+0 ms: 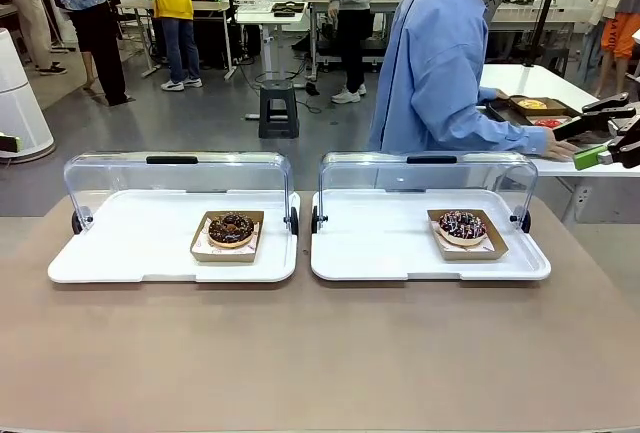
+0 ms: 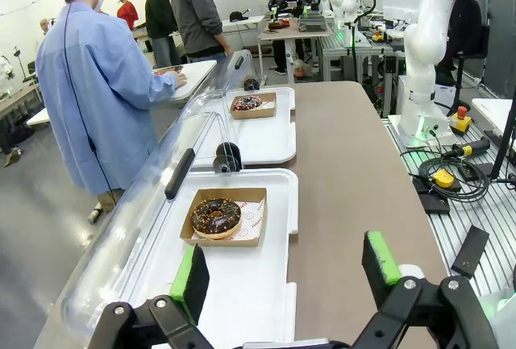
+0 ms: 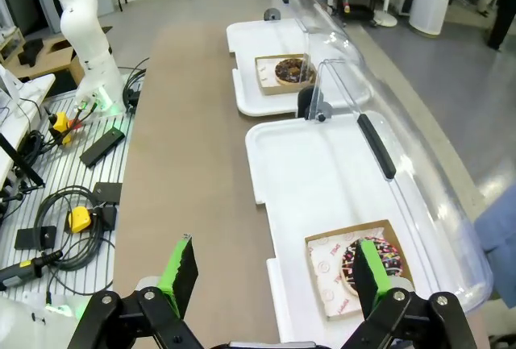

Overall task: Provide the desired donut to the person.
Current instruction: Place the picked Paper togo box onto the Handle tray extended by the person.

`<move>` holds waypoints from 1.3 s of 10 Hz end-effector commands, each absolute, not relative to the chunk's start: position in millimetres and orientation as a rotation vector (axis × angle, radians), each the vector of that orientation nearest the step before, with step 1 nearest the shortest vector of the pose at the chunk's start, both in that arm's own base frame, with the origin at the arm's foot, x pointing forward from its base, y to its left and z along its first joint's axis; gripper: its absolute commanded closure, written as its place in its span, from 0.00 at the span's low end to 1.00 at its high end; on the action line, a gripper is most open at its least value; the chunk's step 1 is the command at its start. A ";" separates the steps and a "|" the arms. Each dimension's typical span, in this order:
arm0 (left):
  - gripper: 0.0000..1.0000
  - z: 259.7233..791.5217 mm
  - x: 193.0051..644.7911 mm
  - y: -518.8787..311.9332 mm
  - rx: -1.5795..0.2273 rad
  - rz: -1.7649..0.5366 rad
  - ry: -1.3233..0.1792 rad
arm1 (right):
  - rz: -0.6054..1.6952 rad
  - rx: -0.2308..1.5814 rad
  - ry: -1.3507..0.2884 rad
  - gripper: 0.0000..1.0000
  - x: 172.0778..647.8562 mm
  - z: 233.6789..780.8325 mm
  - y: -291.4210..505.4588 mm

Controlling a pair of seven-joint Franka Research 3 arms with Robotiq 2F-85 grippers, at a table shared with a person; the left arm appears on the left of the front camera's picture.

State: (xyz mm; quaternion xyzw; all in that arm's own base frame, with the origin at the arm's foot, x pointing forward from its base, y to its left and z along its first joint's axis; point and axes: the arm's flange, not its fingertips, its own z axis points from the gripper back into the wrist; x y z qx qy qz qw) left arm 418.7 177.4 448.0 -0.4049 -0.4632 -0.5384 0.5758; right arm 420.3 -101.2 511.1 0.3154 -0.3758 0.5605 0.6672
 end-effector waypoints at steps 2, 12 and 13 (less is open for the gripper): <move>0.00 450.0 417.6 178.3 -0.949 -1.263 -1.093 | 1.264 0.721 -0.847 0.00 419.5 510.2 -101.8; 0.00 450.0 417.6 178.3 -0.949 -1.263 -1.093 | 1.264 0.721 -0.847 0.00 419.5 510.2 -101.8; 0.00 450.0 417.6 178.3 -0.949 -1.263 -1.093 | 1.264 0.721 -0.847 0.00 419.5 510.2 -101.8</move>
